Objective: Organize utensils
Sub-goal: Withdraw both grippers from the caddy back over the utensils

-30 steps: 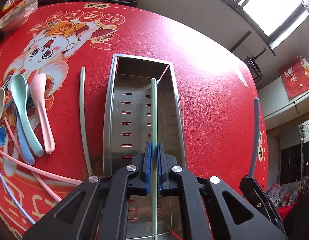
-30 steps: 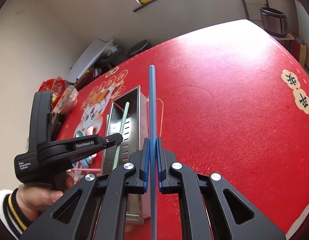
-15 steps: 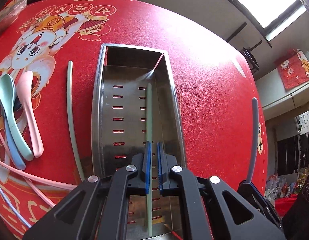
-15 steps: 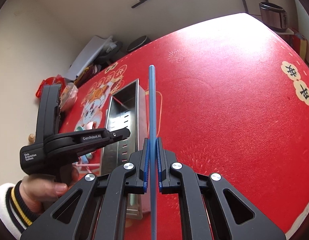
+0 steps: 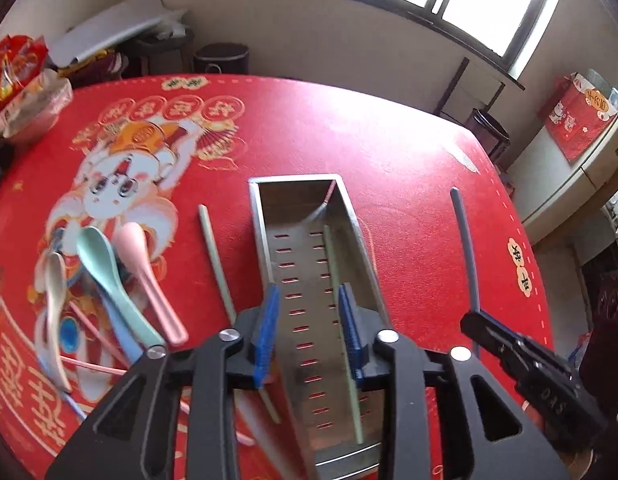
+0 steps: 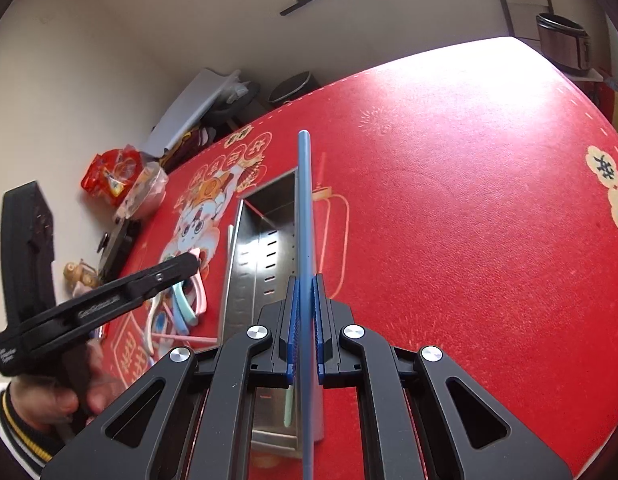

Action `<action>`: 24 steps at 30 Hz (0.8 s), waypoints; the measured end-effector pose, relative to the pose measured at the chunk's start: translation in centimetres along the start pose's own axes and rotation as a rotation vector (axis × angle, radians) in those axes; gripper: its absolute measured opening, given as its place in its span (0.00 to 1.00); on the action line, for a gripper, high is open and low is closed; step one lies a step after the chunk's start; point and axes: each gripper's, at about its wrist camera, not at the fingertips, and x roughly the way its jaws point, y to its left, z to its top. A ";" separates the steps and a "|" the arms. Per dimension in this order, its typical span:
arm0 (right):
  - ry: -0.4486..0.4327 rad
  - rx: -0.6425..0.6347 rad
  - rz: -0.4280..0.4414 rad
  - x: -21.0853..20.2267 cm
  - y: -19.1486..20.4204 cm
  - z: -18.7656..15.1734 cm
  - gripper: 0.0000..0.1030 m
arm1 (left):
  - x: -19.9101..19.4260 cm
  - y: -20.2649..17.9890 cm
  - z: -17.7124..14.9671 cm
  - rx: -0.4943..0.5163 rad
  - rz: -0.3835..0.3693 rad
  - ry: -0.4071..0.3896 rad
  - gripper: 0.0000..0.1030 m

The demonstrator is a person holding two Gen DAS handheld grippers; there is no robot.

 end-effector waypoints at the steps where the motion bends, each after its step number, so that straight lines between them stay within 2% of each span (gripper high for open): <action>1: 0.008 -0.009 0.005 0.5 0.4 0.3 0.06 | -1.0 0.7 -0.2 0.006 0.017 -0.021 0.41; 2: 0.018 -0.017 0.007 1.2 0.9 0.5 0.06 | -1.9 1.4 -0.5 0.010 0.037 -0.038 0.50; 4: 0.039 -0.027 0.010 2.6 1.9 1.0 0.06 | -3.5 3.1 -1.1 0.004 0.072 -0.072 0.59; 6: 0.065 -0.033 0.012 4.2 2.9 1.2 0.06 | -4.8 5.0 -1.7 -0.005 0.106 -0.099 0.75; 8: 0.096 -0.036 0.010 5.9 3.9 1.2 0.06 | -6.1 6.9 -2.2 -0.018 0.143 -0.131 0.85; 15: 0.193 -0.065 -0.065 10.4 6.7 0.0 0.06 | -7.9 13.0 -3.5 -0.101 0.176 -0.142 0.89; 24: 0.259 -0.027 -0.144 12.7 6.7 -0.8 0.06 | -8.5 18.0 -4.2 -0.152 0.189 -0.137 0.89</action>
